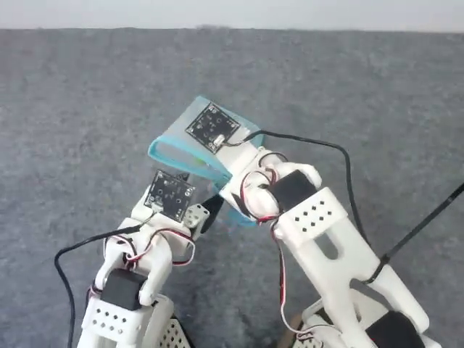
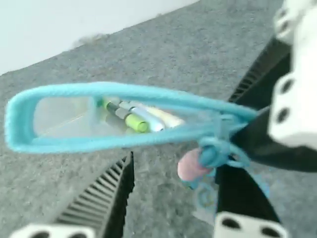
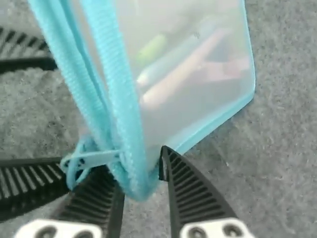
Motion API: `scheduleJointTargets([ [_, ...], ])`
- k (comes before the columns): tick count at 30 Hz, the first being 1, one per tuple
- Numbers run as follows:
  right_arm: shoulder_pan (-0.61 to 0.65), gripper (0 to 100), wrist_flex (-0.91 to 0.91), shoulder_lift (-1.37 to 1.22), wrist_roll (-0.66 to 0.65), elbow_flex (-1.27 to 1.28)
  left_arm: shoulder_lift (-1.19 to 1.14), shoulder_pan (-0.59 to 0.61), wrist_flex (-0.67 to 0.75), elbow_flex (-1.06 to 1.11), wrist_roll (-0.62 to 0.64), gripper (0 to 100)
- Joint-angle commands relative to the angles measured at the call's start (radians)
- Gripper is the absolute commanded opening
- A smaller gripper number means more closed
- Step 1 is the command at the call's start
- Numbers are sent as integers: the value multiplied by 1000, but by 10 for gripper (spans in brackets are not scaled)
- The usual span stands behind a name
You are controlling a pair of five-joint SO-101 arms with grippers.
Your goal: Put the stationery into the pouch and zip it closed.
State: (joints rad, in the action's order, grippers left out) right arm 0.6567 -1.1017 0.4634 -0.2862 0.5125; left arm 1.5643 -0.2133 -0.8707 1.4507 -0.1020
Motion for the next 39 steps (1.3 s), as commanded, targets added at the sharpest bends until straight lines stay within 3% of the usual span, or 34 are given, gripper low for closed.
scheduleJointTargets([
  [1, 24, 7, -4, 53, 17, 9, 12, -12, 28, -10, -12, 192],
  [11, -10, 7, 10, 53, -17, 52, 12, 34, 5, -33, -72, 11],
  [16, -38, 7, 18, 53, -18, 52, 12, 123, 9, -45, -71, 12],
  [27, -53, 7, 42, 53, -20, 84, 12, 137, 6, -53, -71, 12],
  [33, -53, 7, 42, 53, -20, 84, 12, 249, 25, -54, -69, 12],
  [39, -53, 7, 42, 53, -20, 84, 12, 259, 25, -54, -68, 12],
])
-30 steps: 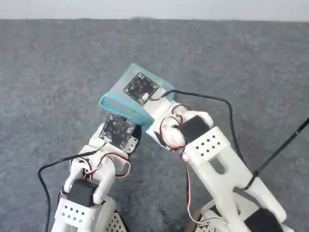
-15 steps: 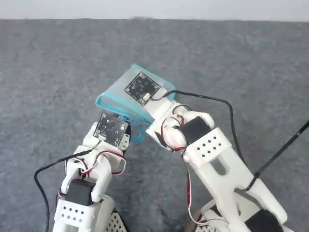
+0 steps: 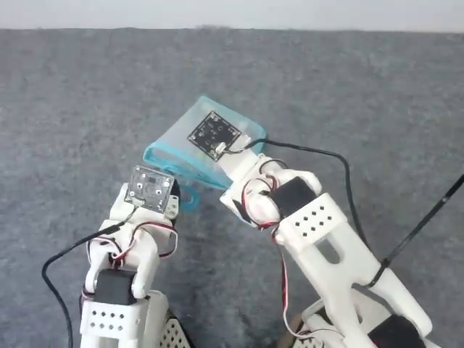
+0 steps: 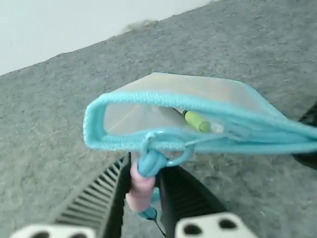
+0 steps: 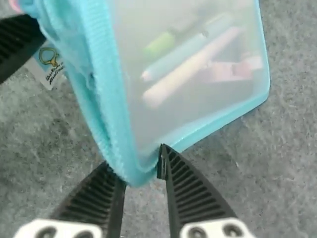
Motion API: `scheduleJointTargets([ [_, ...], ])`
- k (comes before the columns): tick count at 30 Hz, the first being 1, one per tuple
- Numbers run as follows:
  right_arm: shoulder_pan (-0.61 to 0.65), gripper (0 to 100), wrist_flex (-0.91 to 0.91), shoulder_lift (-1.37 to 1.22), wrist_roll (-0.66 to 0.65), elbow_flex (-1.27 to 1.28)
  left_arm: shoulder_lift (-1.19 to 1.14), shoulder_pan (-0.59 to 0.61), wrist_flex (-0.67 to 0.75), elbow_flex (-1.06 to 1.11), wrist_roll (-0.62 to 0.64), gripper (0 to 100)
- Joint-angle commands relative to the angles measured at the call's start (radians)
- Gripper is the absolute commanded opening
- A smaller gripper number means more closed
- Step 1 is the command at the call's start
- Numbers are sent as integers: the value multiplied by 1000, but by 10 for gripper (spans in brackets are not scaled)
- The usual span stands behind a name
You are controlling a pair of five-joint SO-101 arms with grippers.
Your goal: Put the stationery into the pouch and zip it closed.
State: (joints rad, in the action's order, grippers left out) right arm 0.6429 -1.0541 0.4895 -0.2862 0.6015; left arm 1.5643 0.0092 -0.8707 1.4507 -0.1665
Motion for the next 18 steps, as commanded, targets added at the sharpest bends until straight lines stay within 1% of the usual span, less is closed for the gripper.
scheduleJointTargets([
  [1, -39, 7, -5, 27, -20, -5, 12, 38, 25, -54, -3, 12],
  [3, -42, 7, -8, 30, -21, -5, 12, 40, 26, -54, -3, 12],
  [10, -145, 7, -4, 36, -68, 28, 12, 40, 26, -54, -3, 12],
  [18, -219, 7, -5, 30, -87, 29, 12, 41, 26, -54, -3, 12],
])
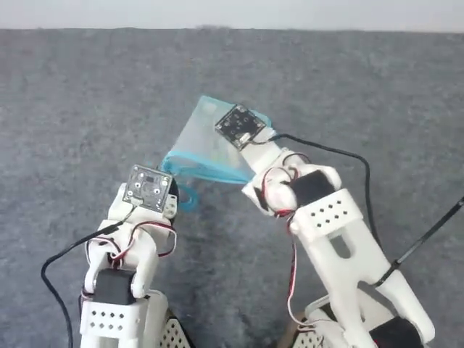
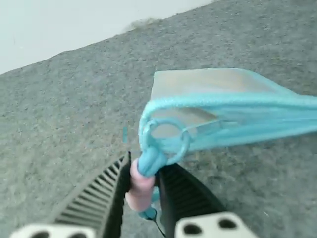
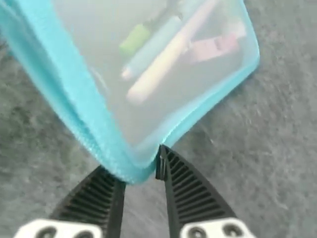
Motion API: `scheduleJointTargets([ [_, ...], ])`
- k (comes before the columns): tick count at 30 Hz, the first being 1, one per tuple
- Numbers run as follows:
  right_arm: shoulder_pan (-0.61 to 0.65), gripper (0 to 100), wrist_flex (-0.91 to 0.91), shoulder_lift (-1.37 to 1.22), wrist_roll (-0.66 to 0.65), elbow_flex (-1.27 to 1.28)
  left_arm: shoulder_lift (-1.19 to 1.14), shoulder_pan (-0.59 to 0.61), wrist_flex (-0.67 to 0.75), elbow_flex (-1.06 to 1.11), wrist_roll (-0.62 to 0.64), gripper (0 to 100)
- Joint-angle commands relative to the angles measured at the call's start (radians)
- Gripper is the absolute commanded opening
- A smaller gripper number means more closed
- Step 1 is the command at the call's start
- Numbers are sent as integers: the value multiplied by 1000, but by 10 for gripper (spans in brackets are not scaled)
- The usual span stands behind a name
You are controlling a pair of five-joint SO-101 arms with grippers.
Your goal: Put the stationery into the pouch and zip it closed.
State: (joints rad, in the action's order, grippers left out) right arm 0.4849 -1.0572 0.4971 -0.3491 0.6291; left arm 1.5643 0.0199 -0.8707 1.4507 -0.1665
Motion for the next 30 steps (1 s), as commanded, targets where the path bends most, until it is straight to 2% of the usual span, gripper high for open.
scheduleJointTargets([
  [1, -70, 7, -2, 22, -31, 2, 12, 31, 26, -54, -3, 12],
  [9, -150, 7, -2, 21, -61, 2, 12, 31, 26, -53, -3, 12],
  [19, -183, 7, -5, 30, -75, -2, 12, 28, 26, -50, -3, 12],
  [21, -134, 7, -10, 45, -77, -3, 12, 23, 26, -50, -3, 12],
  [24, 8, 21, -15, 116, -77, 41, 12, 23, 26, -50, -3, 12],
  [26, 87, 65, -10, 208, -77, 91, 12, 25, 26, -50, -3, 12],
  [30, 119, 182, -41, 455, -118, 183, 12, 23, 28, -50, -3, 12],
])
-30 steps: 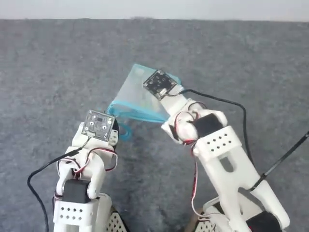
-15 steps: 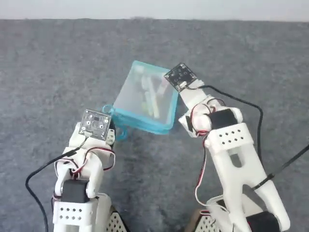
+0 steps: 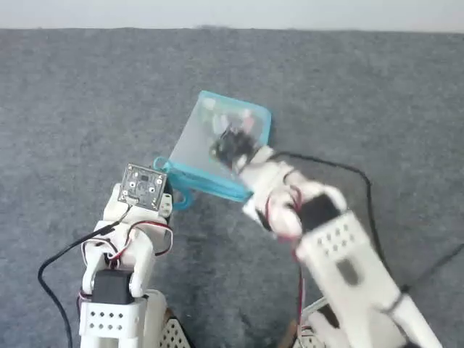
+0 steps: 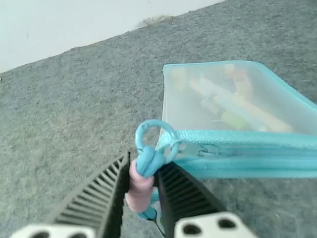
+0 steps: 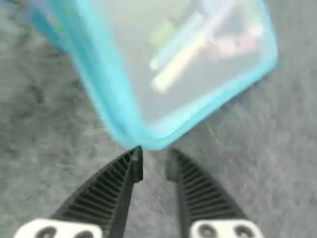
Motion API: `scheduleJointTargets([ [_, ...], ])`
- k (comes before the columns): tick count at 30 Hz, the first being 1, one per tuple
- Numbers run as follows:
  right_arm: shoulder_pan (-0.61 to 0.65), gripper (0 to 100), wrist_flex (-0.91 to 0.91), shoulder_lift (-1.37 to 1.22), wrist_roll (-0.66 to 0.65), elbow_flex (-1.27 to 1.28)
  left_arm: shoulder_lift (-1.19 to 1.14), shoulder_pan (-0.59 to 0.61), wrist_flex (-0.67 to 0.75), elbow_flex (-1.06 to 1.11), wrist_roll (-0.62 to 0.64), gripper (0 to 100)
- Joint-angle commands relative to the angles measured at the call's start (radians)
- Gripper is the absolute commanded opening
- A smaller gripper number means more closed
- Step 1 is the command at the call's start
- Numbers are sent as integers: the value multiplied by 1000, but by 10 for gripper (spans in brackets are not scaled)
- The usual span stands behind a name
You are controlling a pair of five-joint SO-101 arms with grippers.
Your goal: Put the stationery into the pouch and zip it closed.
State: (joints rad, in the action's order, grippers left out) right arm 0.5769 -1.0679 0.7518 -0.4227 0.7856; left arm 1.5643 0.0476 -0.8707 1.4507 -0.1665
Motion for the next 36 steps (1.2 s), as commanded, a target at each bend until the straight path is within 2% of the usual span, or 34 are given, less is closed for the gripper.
scheduleJointTargets([
  [1, 48, 203, -51, 257, -55, 48, 12, -6, 28, -50, -3, 12],
  [5, 213, 214, -81, 400, -89, 153, 12, -6, 28, -53, -3, 12],
  [7, 237, 216, -44, 403, -91, 187, 12, -6, 28, -53, -3, 12],
  [10, 237, 227, 18, 372, -126, 213, 12, -6, 28, -53, -3, 12],
  [13, 234, 258, 70, 283, -117, 210, 12, -6, 28, -53, -3, 12],
  [19, 229, 257, 203, 101, -117, 203, 12, -6, 28, -53, -3, 12],
  [24, 140, 257, 246, -48, -115, 92, 12, -6, 28, -53, -3, 12],
  [30, 124, 255, 303, -202, -110, -3, 12, -6, 28, -53, -3, 12],
  [32, 122, 212, 308, -239, -109, -32, 12, -6, 26, -53, -3, 12],
  [36, 119, 9, 308, -271, -109, -69, 12, -6, 26, -53, -3, 12],
])
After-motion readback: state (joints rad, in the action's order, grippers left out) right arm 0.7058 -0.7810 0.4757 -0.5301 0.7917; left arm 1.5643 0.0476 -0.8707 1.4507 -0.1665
